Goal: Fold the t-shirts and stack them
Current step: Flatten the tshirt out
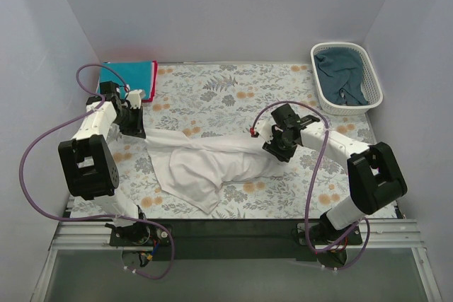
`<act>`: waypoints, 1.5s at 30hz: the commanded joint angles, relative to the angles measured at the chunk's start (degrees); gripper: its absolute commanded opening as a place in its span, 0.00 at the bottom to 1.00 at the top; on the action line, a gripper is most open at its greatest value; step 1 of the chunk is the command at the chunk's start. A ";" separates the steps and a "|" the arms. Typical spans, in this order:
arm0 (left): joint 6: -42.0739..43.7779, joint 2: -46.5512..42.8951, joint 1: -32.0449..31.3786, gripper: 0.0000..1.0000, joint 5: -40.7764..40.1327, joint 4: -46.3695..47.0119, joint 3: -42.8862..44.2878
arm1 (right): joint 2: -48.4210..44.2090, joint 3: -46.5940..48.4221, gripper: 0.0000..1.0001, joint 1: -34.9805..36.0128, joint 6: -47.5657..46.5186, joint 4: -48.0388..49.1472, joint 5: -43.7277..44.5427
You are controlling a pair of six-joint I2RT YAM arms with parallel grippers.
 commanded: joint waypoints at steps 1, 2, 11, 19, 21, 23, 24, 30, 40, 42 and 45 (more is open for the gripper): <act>0.08 -0.97 0.09 0.00 0.63 0.31 0.19 | 0.08 -1.12 0.41 1.09 1.71 1.60 0.74; 0.08 -0.97 0.01 0.00 0.71 0.40 0.11 | -0.18 -1.38 0.41 1.26 2.15 1.69 0.91; -0.18 -0.97 0.09 0.00 0.80 0.84 -0.42 | -2.38 -4.11 0.48 3.11 5.05 4.06 5.75; -0.18 -0.97 0.09 0.00 0.63 0.84 -0.51 | -1.51 -6.04 0.49 4.43 6.63 7.57 9.87; -0.36 -1.15 0.09 0.00 0.63 0.75 -0.51 | -1.06 -6.22 0.47 4.52 6.89 8.80 10.40; -0.54 -1.32 0.09 0.00 0.63 1.02 -0.69 | -0.36 -6.22 0.41 4.52 7.94 9.42 11.98; -0.54 -1.67 0.09 0.00 0.54 1.19 -0.69 | -0.18 -6.13 0.31 4.52 8.12 9.68 12.60; -0.89 -3.43 0.09 0.00 2.12 1.63 1.16 | -4.22 -5.34 0.01 4.26 7.08 9.42 17.52; -4.58 -3.88 0.09 0.00 6.69 3.30 10.64 | -8.36 6.50 0.01 -3.03 -0.39 7.93 16.30; -5.63 -3.96 0.09 0.00 7.30 3.48 13.28 | -8.27 8.62 0.01 -4.52 -1.10 7.14 15.95; -6.95 -4.31 0.09 0.00 8.44 3.65 17.31 | -9.05 13.63 0.01 -5.85 -2.50 6.00 14.98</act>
